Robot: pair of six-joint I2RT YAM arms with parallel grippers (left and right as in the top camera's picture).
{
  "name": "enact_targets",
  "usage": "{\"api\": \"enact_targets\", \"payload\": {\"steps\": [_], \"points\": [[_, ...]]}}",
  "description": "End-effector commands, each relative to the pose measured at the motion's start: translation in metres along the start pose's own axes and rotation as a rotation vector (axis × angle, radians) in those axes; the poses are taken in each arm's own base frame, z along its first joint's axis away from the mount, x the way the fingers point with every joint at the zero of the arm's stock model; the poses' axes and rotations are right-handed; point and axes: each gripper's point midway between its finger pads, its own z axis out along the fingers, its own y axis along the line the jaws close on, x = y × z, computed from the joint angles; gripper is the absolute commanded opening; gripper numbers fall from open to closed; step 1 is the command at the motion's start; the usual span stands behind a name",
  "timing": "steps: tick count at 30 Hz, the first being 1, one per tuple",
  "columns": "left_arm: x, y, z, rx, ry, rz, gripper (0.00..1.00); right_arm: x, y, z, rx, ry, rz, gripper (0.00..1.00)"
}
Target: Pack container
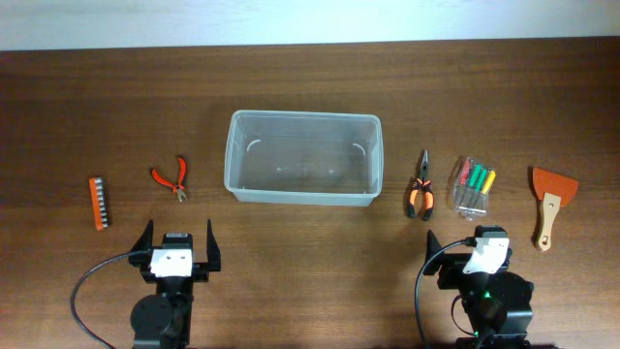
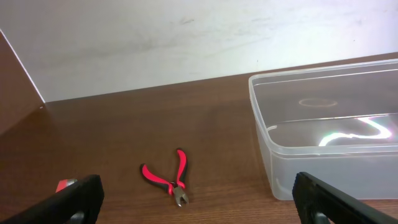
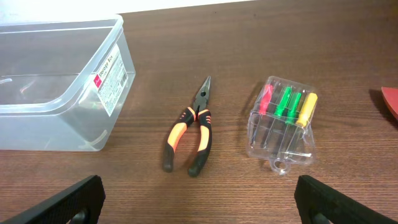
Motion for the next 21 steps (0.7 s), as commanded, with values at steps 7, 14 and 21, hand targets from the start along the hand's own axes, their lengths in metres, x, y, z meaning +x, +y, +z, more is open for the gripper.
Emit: {"api": "enact_targets", "payload": {"steps": [7,14,21], "points": [[0.001,-0.002,0.000,0.007,-0.003,0.016,0.99,0.001,0.002,0.000,-0.013,-0.002,0.003,0.99],[0.001,-0.004,0.000,0.020,-0.003,0.015,0.99,0.001,0.002,0.000,-0.013,-0.002,0.003,0.99],[0.004,-0.029,-0.001,0.164,0.008,-0.056,0.99,0.001,0.002,0.000,-0.013,-0.003,0.003,0.99]]}}
